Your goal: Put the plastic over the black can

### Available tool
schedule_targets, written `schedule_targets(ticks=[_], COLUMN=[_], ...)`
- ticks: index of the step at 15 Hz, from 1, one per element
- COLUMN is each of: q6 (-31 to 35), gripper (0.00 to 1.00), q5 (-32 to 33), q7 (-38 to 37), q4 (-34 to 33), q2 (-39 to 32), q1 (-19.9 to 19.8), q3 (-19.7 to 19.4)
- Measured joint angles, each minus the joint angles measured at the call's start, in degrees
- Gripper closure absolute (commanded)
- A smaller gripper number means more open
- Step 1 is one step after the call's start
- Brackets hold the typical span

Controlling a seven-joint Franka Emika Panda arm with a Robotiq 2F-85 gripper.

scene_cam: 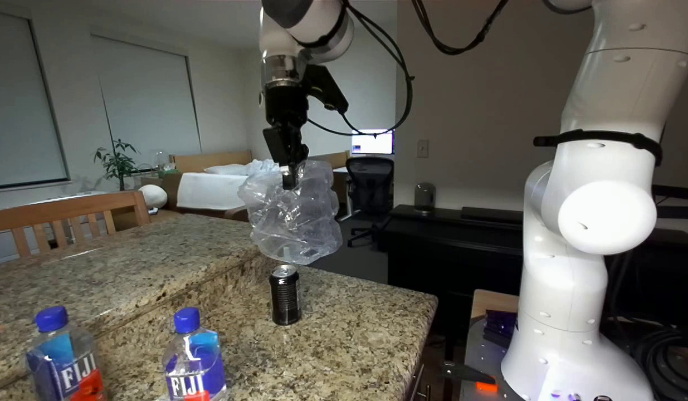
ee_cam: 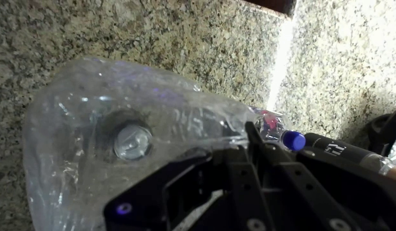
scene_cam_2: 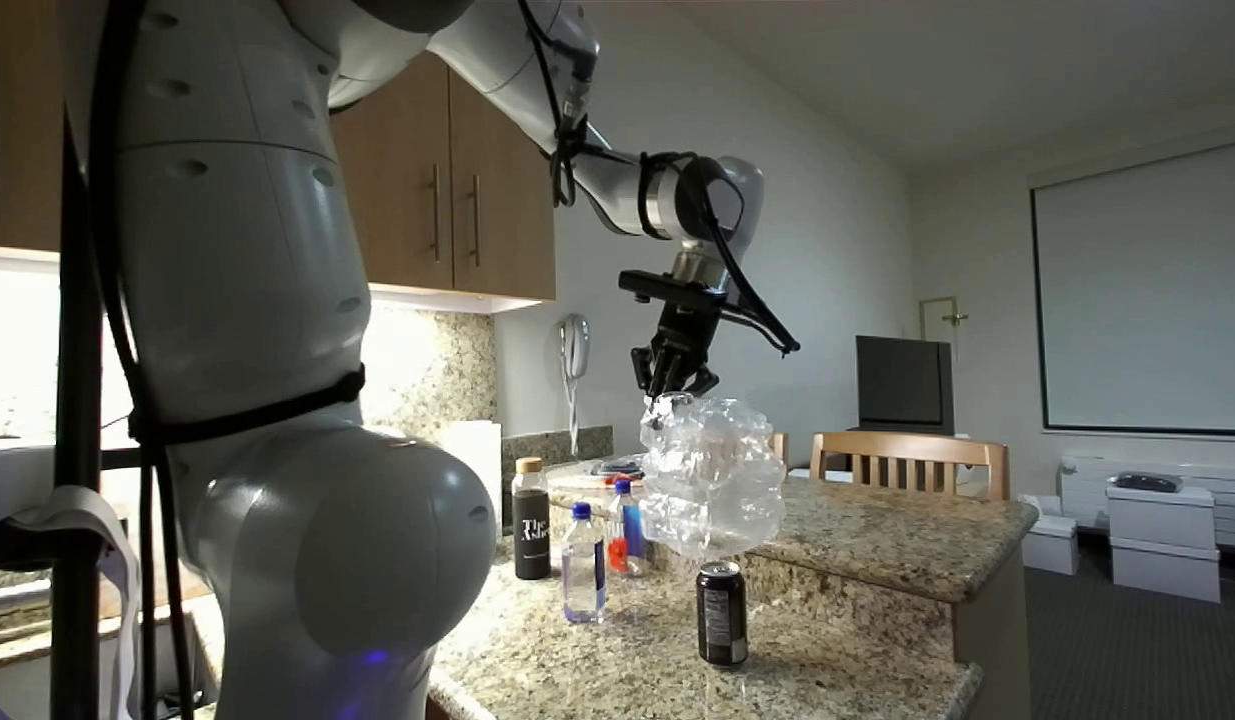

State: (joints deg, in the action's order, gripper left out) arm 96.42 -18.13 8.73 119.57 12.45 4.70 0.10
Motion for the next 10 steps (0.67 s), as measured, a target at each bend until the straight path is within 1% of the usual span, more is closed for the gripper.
schedule_targets(ticks=[5,10], q6=[6.07,9.66], gripper=[0.91,0.91], q5=[-0.44,-0.49], q7=[0.16,0.17], q4=[3.51,4.13], q2=[-0.72,-2.70], q1=[0.16,0.97], q3=[0.73,1.92])
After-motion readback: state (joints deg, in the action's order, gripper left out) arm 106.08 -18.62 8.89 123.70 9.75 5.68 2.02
